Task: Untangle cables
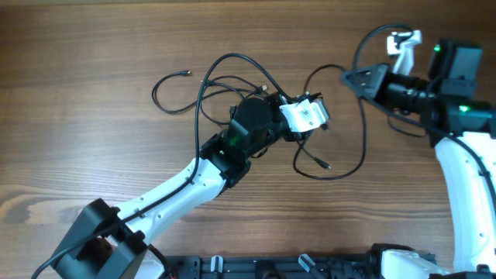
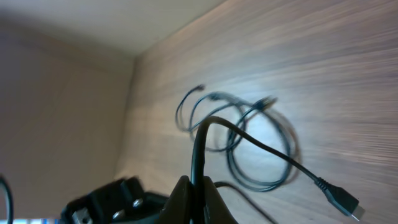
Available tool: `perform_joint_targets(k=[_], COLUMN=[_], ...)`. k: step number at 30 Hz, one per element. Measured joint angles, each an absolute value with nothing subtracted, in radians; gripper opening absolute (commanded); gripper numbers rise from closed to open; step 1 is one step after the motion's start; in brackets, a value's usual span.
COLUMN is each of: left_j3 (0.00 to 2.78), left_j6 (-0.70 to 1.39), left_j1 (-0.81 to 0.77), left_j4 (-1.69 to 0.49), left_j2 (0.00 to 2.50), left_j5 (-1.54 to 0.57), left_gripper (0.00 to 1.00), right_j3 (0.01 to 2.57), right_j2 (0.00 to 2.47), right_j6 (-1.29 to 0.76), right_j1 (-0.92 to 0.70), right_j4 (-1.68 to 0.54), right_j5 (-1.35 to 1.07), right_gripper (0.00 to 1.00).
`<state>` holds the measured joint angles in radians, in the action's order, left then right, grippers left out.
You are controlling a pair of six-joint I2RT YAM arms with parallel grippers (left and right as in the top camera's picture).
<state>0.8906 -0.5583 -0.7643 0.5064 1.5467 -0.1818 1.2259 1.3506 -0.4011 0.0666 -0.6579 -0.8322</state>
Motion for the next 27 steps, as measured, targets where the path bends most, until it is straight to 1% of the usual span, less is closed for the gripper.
perform_joint_targets(k=[3, 5, 7, 13, 19, 27], left_j3=[0.891, 0.891, 0.891, 0.891, 0.891, 0.891], left_j6=[-0.554, -0.554, -0.554, -0.554, -0.554, -0.554], left_j1=[-0.764, -0.764, -0.764, -0.764, -0.764, -0.759], left_j4=[0.525, 0.548, 0.563, 0.566, 0.566, 0.566], left_j2=[1.547, 1.547, 1.547, 1.547, 1.547, 1.547], left_j5=[-0.161, -0.134, -0.104, -0.064, -0.056, -0.055], left_gripper=[0.16, 0.18, 0.18, 0.24, 0.25, 0.24], right_j3=[1.226, 1.226, 1.226, 1.226, 1.226, 1.226], right_j2=[1.351, 1.351, 1.351, 1.351, 1.351, 1.351], right_j6=[-0.394, -0.391, -0.391, -0.392, -0.39, -0.345], right_j1=[0.023, 0.021, 0.021, 0.021, 0.021, 0.021], right_j4=[-0.66, -0.665, -0.666, -0.7, -0.727, -0.742], right_j5=[-0.835, -0.834, -0.834, -0.834, -0.851, -0.952], right_gripper=[0.04, 0.04, 0.04, 0.04, 0.04, 0.04])
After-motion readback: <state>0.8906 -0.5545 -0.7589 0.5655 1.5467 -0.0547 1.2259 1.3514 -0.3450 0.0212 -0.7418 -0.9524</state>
